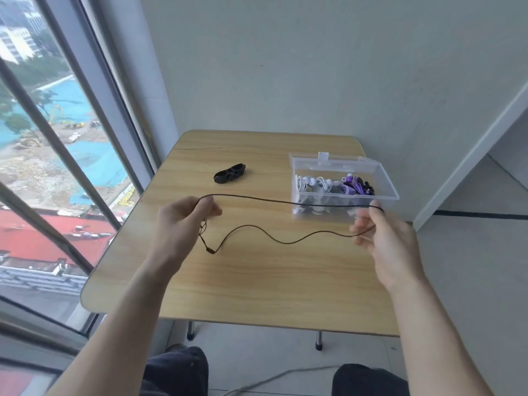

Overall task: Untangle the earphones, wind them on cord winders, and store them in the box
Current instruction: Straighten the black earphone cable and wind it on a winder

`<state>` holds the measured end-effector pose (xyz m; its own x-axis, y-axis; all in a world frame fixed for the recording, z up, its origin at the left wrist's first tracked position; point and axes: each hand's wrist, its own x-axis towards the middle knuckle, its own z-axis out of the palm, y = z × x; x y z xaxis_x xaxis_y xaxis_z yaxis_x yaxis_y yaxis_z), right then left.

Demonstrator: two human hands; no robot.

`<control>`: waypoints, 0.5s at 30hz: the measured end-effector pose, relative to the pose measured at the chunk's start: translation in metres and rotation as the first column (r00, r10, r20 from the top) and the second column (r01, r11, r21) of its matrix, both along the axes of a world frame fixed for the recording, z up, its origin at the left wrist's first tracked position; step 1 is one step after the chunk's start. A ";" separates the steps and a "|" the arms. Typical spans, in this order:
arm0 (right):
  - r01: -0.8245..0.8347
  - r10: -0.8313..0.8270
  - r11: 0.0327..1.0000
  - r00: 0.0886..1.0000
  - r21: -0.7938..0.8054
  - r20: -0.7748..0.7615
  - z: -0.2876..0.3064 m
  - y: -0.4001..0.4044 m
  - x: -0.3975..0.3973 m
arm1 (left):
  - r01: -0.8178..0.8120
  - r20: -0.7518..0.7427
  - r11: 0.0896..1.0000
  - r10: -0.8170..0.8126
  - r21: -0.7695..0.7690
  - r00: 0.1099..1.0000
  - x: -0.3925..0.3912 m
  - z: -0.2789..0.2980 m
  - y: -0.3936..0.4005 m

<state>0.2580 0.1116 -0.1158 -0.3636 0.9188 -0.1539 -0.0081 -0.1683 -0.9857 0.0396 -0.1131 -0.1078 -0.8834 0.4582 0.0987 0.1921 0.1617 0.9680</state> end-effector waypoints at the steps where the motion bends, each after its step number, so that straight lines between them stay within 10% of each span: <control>1: -0.047 0.029 0.977 0.995 -0.210 -0.091 0.003 0.002 0.001 | 0.026 0.050 1.000 -0.027 0.012 0.998 0.001 0.001 0.001; 6: -0.357 0.151 0.757 0.911 -0.547 -0.385 0.011 0.004 0.014 | 0.207 0.032 0.953 -0.205 -0.221 0.978 0.007 -0.004 0.003; 12: -0.293 0.166 0.817 0.945 -0.496 -0.283 0.015 0.002 0.013 | 0.205 -0.130 0.914 -0.264 -0.350 0.956 0.007 -0.012 0.010; 15: -0.288 0.234 0.858 0.956 -0.425 -0.176 0.014 0.000 0.009 | 0.380 -0.130 0.741 -0.527 -0.553 0.840 0.021 -0.019 0.013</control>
<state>0.2666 0.1112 -0.1021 -0.6200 0.6334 -0.4630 -0.0102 -0.5966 -0.8025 0.0609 -0.1003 -0.1264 -0.5292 0.8465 -0.0576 0.5979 0.4202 0.6826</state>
